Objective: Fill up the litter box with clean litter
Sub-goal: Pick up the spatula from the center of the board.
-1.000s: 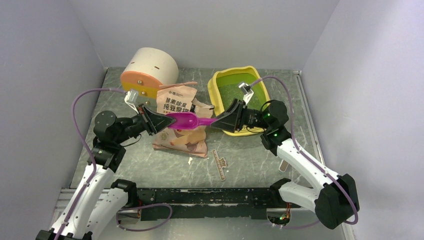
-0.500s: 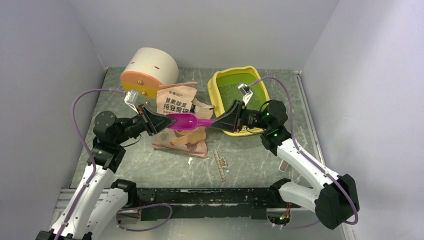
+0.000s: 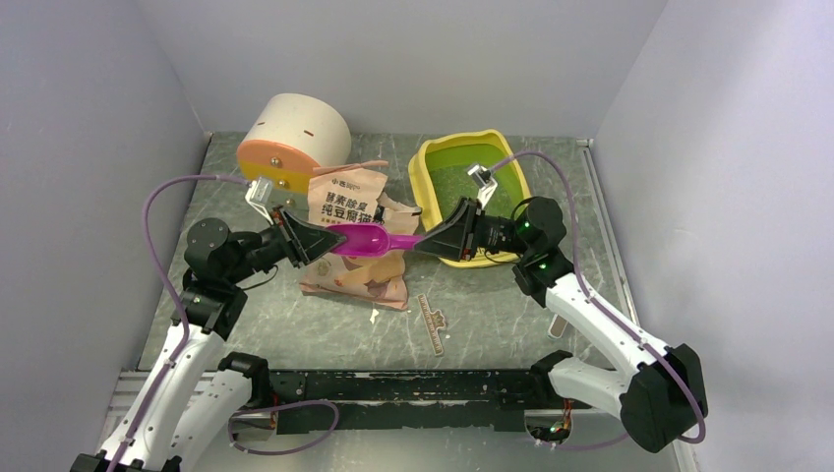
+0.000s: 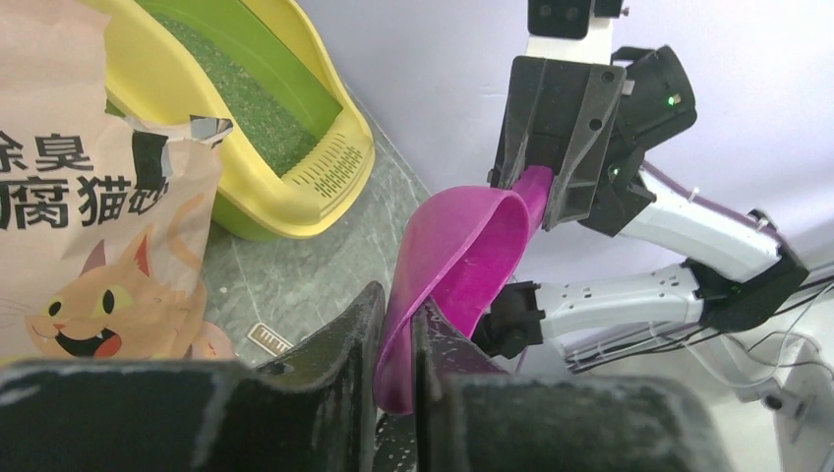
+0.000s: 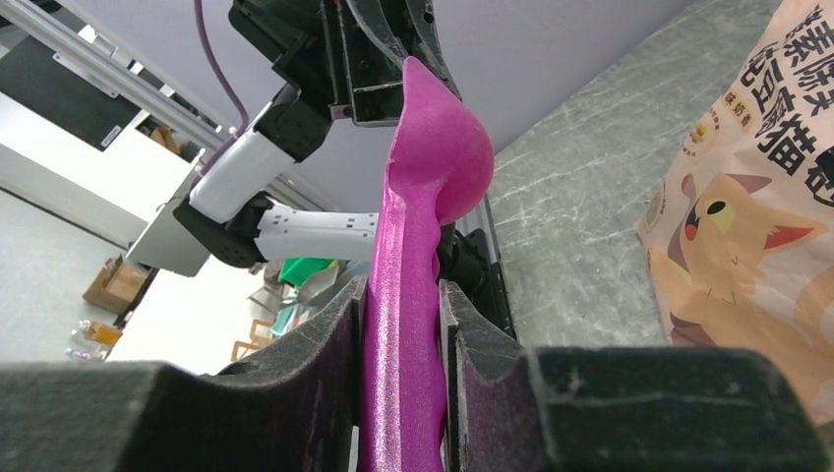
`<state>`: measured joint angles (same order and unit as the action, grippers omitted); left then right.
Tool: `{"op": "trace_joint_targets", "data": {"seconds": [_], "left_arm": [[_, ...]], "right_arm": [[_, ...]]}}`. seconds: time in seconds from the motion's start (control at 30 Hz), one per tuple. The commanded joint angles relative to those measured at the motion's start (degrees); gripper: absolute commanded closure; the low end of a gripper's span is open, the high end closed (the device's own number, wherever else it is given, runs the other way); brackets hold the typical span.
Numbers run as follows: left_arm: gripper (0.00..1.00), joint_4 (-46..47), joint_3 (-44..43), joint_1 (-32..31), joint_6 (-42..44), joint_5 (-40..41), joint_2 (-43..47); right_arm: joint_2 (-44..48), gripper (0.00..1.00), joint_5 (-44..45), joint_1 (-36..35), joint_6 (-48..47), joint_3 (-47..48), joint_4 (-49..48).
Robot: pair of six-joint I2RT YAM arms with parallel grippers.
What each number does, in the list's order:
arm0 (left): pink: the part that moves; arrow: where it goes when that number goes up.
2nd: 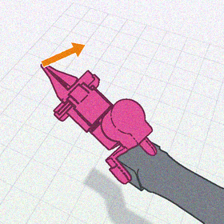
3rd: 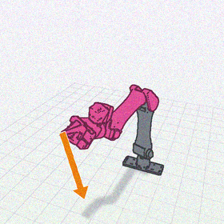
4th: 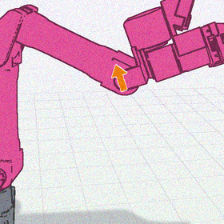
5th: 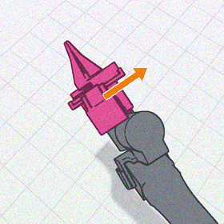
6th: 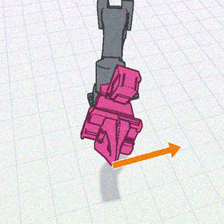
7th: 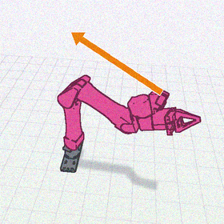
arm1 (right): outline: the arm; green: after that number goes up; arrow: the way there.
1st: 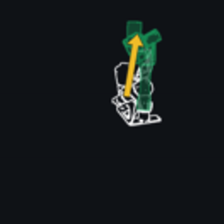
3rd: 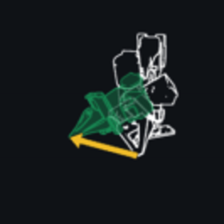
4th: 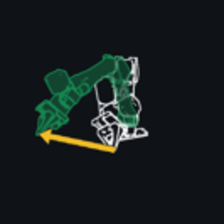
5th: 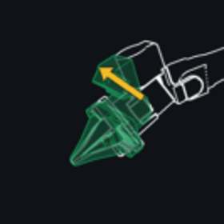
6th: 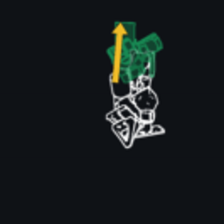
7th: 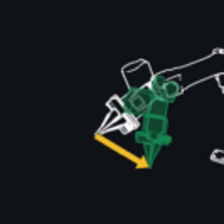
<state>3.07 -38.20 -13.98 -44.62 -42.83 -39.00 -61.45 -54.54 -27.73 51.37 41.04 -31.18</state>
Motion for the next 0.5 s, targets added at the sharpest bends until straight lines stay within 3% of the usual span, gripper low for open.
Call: {"op": "trace_joint_targets", "data": {"seconds": [0.0,0.03,0.1,0.13,0.27,0.47], "left_arm": [[0.67,-0.13,-1.48,-0.17,0.36,0.59,0.50],[0.54,-0.98,-2.16,-0.17,1.83,0.90,0.43],[0.10,-10.73,-6.58,-0.17,8.56,5.67,0.05],[0.04,-18.24,-9.41,-0.17,12.68,8.97,-0.41],[0.03,-29.21,-17.77,-0.17,21.65,21.67,-2.25],[0.03,-32.32,-22.09,-0.17,23.25,31.70,-9.85]], "right_arm": [[0.56,0.99,2.37,0.13,-1.31,2.14,2.63],[0.55,1.00,3.70,0.13,-2.69,2.96,5.34],[0.69,1.00,9.98,0.21,-7.89,6.68,17.43],[0.60,1.00,14.14,0.22,-10.19,9.02,24.25],[-2.03,1.00,18.16,1.43,-14.68,15.49,39.47],[-4.79,1.00,29.61,3.59,-20.56,26.20,56.47]]}}
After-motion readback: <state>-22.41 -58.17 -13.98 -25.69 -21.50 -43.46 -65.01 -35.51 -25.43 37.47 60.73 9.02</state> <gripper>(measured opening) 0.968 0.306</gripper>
